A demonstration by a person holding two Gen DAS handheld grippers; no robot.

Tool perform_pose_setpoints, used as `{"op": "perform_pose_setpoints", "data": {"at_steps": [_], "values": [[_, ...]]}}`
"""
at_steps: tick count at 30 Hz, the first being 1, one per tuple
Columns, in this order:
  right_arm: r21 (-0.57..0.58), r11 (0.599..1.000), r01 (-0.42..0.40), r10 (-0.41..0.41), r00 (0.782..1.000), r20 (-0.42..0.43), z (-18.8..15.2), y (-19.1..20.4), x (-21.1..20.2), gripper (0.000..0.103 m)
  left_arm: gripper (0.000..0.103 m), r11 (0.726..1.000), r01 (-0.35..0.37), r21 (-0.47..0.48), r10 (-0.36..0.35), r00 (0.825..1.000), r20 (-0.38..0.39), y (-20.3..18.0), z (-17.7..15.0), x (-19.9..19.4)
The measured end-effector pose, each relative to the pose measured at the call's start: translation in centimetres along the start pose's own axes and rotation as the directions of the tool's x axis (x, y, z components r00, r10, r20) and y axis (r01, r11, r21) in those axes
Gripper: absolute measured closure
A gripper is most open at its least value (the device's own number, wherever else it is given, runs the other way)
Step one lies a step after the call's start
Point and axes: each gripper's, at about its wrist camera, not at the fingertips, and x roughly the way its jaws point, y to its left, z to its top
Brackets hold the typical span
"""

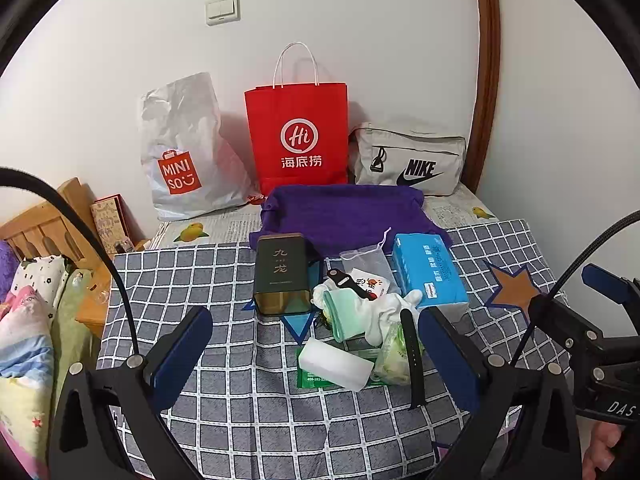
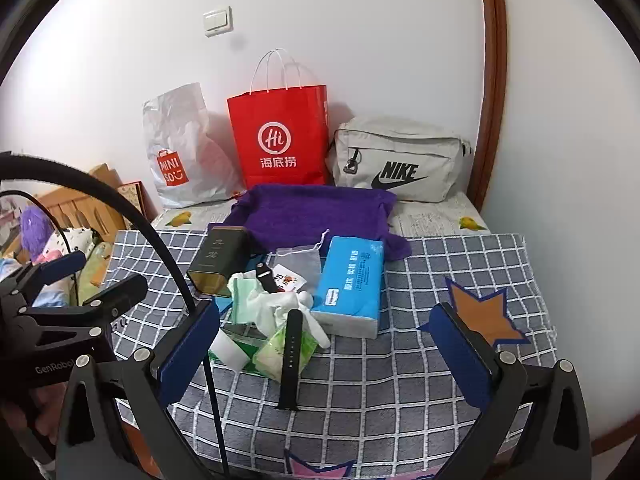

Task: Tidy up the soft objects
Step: 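Reach right gripper toward black watch strap while left gripper reaches toward white sponge block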

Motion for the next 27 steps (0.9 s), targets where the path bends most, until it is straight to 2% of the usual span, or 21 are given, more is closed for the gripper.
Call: {"op": "perform_pose_setpoints", "data": {"at_steps": [27], "values": [[-0.008, 1.000, 0.029, -0.029, 1.000, 0.009, 0.33, 0.28, -0.38, 0.000, 0.000, 1.000, 0.001, -0.001, -0.001, 1.000, -0.011, 0.30, -0.68, 0.12]]}}
